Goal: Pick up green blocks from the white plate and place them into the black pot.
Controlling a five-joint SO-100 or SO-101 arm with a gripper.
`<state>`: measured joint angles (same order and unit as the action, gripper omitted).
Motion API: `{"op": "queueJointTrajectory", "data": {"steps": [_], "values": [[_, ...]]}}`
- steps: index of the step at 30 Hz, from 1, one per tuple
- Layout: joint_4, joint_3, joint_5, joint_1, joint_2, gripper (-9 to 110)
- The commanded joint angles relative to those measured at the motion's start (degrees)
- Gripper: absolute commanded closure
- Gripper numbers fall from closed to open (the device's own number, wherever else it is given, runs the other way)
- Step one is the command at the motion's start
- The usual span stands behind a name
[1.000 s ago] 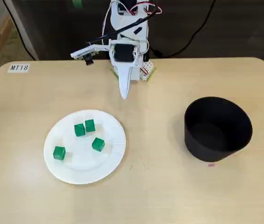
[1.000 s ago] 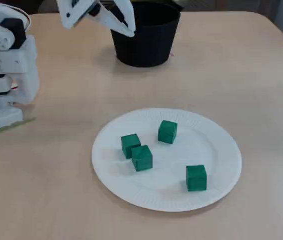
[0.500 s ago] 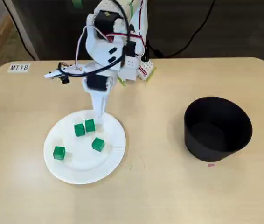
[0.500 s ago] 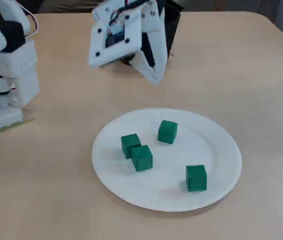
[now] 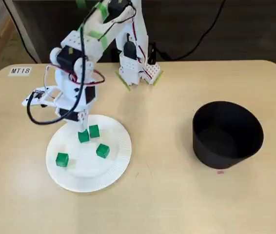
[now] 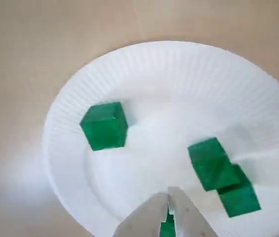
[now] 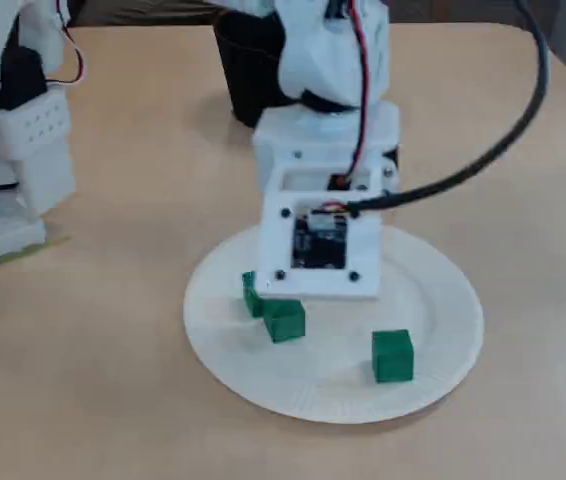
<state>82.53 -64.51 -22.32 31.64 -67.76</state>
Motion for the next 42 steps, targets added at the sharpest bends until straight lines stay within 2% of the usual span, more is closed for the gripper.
{"op": "queueJointTrajectory", "data": {"steps": [1, 5, 8, 27, 37, 42], "values": [[-0.62, 6.68, -0.62, 1.14, 1.32, 101], [-2.99, 6.94, -2.99, 1.67, 1.14, 80], [-3.96, 6.94, -2.72, 2.20, 1.85, 73], [-3.25, 13.80, -5.01, 3.52, 11.34, 69], [-3.34, 16.35, -4.66, 2.72, 14.85, 71], [-4.22, 16.52, -4.39, 2.29, 16.08, 76]]}}
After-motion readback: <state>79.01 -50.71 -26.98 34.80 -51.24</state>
